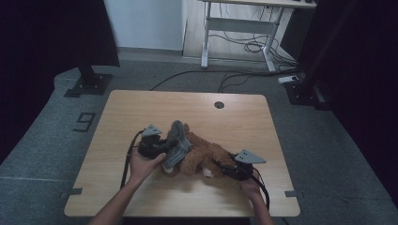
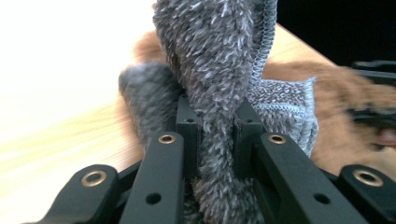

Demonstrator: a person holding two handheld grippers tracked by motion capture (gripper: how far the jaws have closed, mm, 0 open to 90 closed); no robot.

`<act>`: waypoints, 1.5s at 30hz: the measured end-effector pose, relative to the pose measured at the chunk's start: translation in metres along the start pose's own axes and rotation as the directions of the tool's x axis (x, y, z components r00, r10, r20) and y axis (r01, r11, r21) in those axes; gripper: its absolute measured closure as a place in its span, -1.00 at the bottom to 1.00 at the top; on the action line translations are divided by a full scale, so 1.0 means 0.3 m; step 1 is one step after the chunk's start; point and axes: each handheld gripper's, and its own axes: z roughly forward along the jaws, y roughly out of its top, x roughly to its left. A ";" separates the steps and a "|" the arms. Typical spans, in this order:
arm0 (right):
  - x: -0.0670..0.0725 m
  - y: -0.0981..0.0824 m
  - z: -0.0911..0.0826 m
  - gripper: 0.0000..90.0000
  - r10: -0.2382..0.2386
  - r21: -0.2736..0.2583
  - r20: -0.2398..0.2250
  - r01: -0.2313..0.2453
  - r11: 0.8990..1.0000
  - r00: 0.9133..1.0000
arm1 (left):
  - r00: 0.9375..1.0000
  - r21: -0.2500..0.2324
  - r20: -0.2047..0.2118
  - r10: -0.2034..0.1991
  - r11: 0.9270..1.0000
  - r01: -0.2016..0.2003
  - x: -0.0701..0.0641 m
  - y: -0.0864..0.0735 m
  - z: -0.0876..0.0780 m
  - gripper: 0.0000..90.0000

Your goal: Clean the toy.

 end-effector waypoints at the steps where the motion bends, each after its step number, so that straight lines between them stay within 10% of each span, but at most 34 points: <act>1: 0.000 0.000 0.000 0.15 0.001 0.000 -0.001 -0.001 1.000 1.000 | 1.000 -0.001 -0.009 -0.026 1.000 0.026 0.029 -0.012 -0.013 0.72; 4: 0.000 -0.002 -0.001 0.15 -0.001 -0.002 -0.002 0.001 1.000 1.000 | 0.995 -0.001 -0.001 -0.105 0.995 0.105 0.103 -0.053 -0.034 0.71; 12: -0.005 -0.004 -0.001 0.14 0.012 -0.008 -0.006 -0.012 1.000 1.000 | 0.988 -0.009 -0.026 -0.153 0.988 0.153 0.165 -0.072 -0.076 0.71; 22: -0.011 -0.005 -0.002 0.14 0.026 -0.011 -0.011 -0.026 1.000 1.000 | 0.996 -0.028 0.083 -0.017 0.999 0.019 -0.040 0.099 -0.024 0.71; 36: -0.014 -0.005 -0.003 0.13 0.025 -0.011 -0.013 -0.026 1.000 1.000 | 0.962 0.101 0.239 0.133 0.982 -0.161 -0.397 0.159 0.287 0.70; 43: -0.015 -0.008 -0.006 0.13 0.027 -0.005 -0.011 -0.027 1.000 1.000 | 0.976 0.108 0.166 0.141 0.981 -0.160 -0.342 0.138 0.292 0.70; 45: -0.014 -0.007 -0.003 0.13 0.020 -0.006 -0.014 -0.020 1.000 1.000 | 0.981 0.096 0.172 0.086 0.990 -0.103 -0.281 0.134 0.260 0.70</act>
